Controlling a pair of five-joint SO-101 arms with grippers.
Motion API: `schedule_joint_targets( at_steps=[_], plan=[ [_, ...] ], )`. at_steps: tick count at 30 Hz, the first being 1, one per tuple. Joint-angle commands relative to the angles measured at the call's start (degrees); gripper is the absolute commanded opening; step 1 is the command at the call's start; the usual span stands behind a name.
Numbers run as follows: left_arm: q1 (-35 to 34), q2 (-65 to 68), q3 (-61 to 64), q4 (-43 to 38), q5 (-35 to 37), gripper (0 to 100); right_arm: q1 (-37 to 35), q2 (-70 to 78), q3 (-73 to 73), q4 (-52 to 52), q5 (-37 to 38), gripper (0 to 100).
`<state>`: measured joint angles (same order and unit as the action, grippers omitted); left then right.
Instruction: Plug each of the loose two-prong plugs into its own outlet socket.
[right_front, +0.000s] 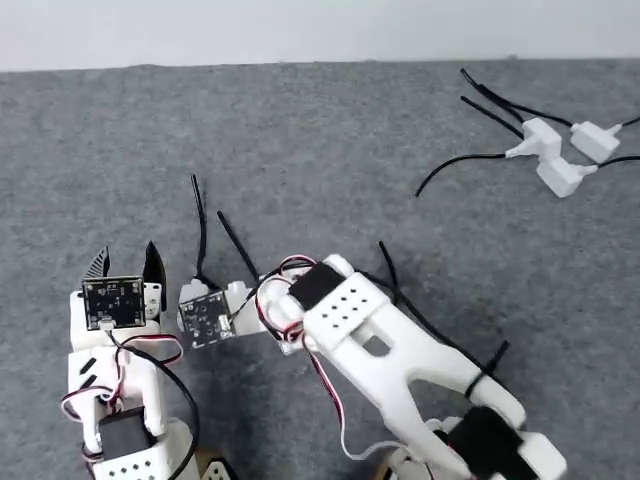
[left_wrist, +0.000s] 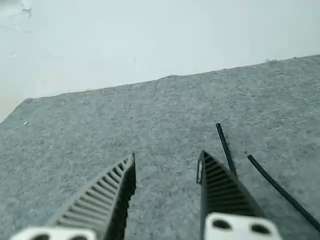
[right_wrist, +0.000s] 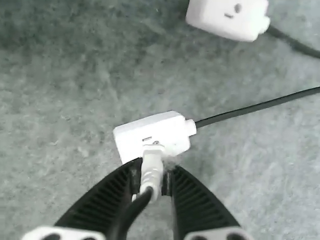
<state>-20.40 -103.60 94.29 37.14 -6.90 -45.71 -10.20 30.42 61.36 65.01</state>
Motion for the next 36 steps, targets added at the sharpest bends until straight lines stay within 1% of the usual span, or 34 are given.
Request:
schedule_joint_targets(
  at_steps=[1, 16, 24, 36],
  plan=[
    [0.09, -0.79, -0.4, -1.67, -0.26, 20, 1.1, 2.77, -0.7, -1.54, 1.49, 0.9],
    [0.18, -0.79, 0.31, -2.64, -0.35, 20, -2.59, 3.03, -0.7, -1.89, -0.18, 0.9],
    [0.18, -0.79, 0.75, -2.9, -0.35, 20, -4.35, -2.95, -0.35, -0.48, -1.76, 0.9],
    [0.18, -0.79, 0.75, -2.9, -0.35, 20, -4.0, -3.12, 2.46, -0.31, -1.76, 0.9]
  ],
)
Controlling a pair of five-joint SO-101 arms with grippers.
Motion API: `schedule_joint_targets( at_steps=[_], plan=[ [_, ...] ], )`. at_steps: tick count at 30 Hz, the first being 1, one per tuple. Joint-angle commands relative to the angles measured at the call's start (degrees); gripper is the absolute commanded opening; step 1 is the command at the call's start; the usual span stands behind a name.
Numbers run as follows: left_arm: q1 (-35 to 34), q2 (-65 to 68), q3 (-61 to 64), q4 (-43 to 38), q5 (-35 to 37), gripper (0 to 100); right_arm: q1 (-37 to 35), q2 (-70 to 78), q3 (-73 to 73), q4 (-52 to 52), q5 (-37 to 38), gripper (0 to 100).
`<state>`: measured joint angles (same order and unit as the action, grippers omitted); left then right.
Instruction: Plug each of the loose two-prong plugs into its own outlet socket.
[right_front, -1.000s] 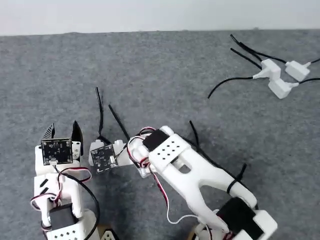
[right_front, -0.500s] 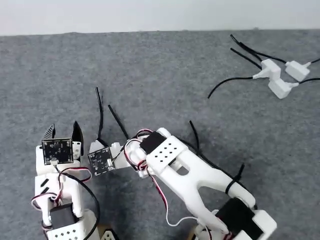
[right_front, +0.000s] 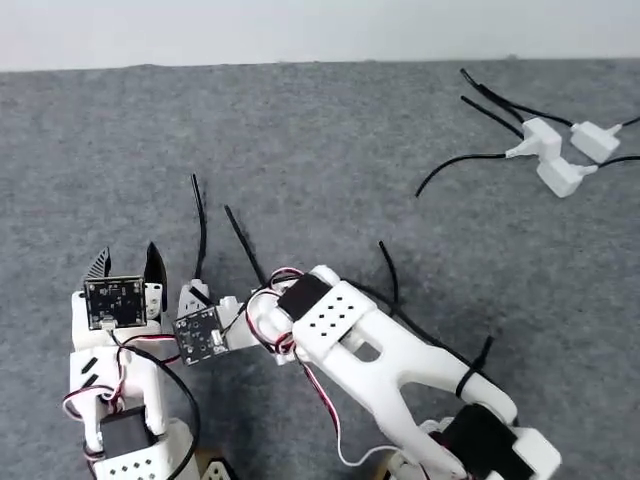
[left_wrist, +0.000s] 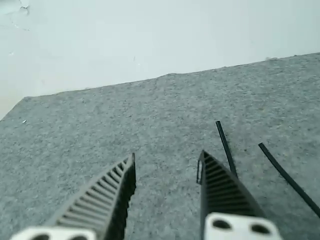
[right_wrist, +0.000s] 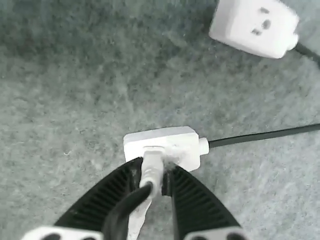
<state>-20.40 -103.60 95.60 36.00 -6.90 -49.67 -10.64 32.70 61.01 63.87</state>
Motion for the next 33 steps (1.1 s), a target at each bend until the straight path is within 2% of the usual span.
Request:
schedule_joint_targets(
  at_steps=[1, 11, 18, 33],
  plan=[
    [0.18, -0.79, -0.57, -1.76, -0.35, 20, -0.04, -2.68, 0.53, 0.04, -0.62, 0.9],
    [0.18, -0.79, -0.48, -1.76, -0.35, 20, 1.89, -2.51, 1.49, -1.45, -0.18, 0.9],
    [0.18, -0.79, -0.48, -1.76, -0.35, 20, 2.15, 0.31, 4.92, -6.64, -0.09, 0.9],
    [1.85, -0.79, -0.04, -1.85, -0.62, 20, 4.79, 0.92, 5.36, -6.9, -0.09, 0.9]
  ],
)
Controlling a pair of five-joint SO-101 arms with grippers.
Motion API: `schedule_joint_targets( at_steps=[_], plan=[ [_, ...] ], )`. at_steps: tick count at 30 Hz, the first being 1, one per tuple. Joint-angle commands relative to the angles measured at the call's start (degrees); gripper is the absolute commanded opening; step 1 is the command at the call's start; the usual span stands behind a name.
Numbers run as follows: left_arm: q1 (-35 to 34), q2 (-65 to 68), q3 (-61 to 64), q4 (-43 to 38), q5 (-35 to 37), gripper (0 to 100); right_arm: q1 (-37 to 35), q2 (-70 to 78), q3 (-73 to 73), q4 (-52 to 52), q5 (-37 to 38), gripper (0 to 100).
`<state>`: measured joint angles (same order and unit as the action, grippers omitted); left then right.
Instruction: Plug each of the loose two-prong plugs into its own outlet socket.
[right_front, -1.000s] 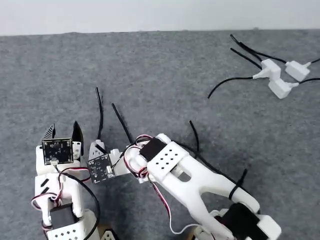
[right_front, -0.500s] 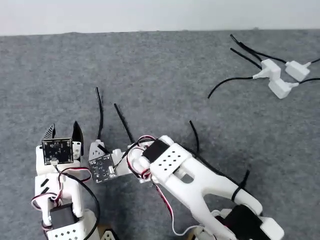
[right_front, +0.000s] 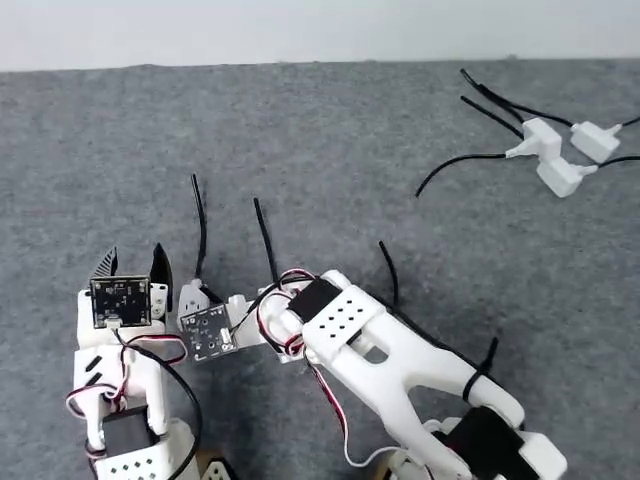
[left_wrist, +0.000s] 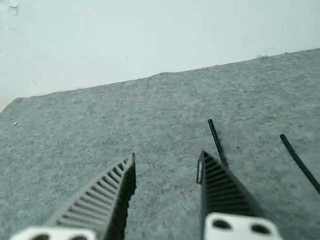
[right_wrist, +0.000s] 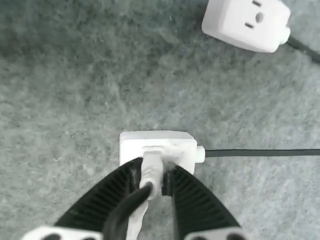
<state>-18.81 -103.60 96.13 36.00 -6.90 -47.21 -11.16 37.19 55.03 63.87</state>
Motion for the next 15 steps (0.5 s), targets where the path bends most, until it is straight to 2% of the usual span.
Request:
schedule_joint_targets(
  at_steps=[1, 15],
  plan=[
    [0.26, -0.79, -0.48, -1.85, -0.62, 20, 2.77, 1.45, 1.41, -1.1, -0.09, 0.9],
    [0.35, -0.79, -0.48, -2.11, -0.62, 20, 6.37, 1.19, 7.47, -5.14, 2.02, 0.9]
  ],
)
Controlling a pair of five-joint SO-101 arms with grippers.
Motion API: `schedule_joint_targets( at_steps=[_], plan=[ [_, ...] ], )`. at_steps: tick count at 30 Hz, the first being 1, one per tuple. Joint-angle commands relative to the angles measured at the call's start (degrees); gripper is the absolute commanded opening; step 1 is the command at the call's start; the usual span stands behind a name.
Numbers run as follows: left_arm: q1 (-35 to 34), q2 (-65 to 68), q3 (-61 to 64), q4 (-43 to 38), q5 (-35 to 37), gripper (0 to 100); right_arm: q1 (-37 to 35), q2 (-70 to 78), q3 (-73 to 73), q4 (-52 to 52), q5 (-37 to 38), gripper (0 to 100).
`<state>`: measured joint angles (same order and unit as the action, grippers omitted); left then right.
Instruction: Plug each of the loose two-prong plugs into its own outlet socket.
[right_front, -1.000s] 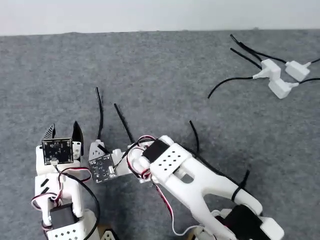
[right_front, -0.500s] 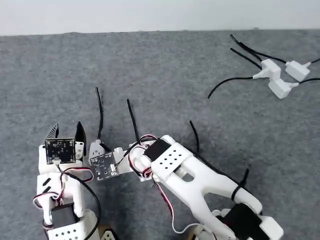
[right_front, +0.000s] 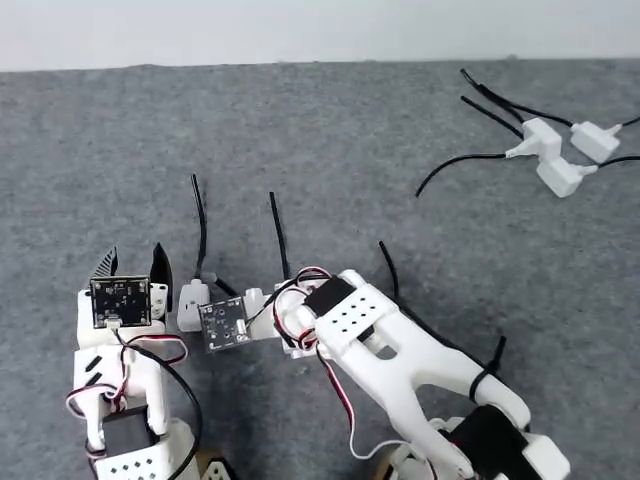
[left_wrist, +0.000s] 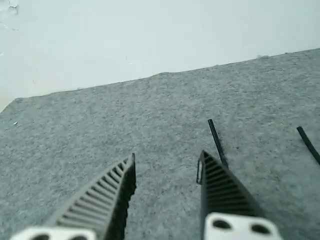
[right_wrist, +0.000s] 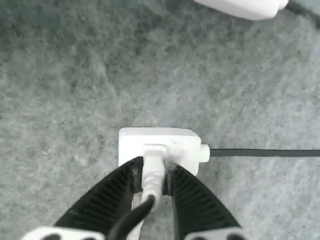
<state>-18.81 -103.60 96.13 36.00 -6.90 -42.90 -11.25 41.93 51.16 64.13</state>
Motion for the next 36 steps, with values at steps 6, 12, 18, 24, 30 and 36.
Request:
schedule_joint_targets(
  at_steps=[6, 12, 18, 24, 30, 36],
  plan=[
    [0.35, -0.7, -0.4, -2.55, -0.62, 20, 2.15, 1.36, 3.96, -2.77, 1.67, 0.9],
    [0.35, -0.7, -0.4, -2.55, -0.62, 20, 2.15, 1.63, 4.4, -4.26, 1.67, 0.9],
    [0.26, -0.7, -0.4, -2.55, -0.62, 20, 1.89, 2.59, 5.36, -5.49, 1.67, 0.9],
    [0.18, -0.7, -0.31, -2.55, -0.62, 20, 2.15, 10.51, 1.23, -6.11, 1.58, 0.9],
    [0.09, -0.7, 0.04, -2.64, -0.62, 20, 1.89, 12.09, -1.32, -4.53, -1.85, 0.9],
    [0.0, -0.7, 0.04, -2.73, -0.62, 20, 1.89, 8.04, -1.67, -6.46, -10.37, 0.9]
  ],
)
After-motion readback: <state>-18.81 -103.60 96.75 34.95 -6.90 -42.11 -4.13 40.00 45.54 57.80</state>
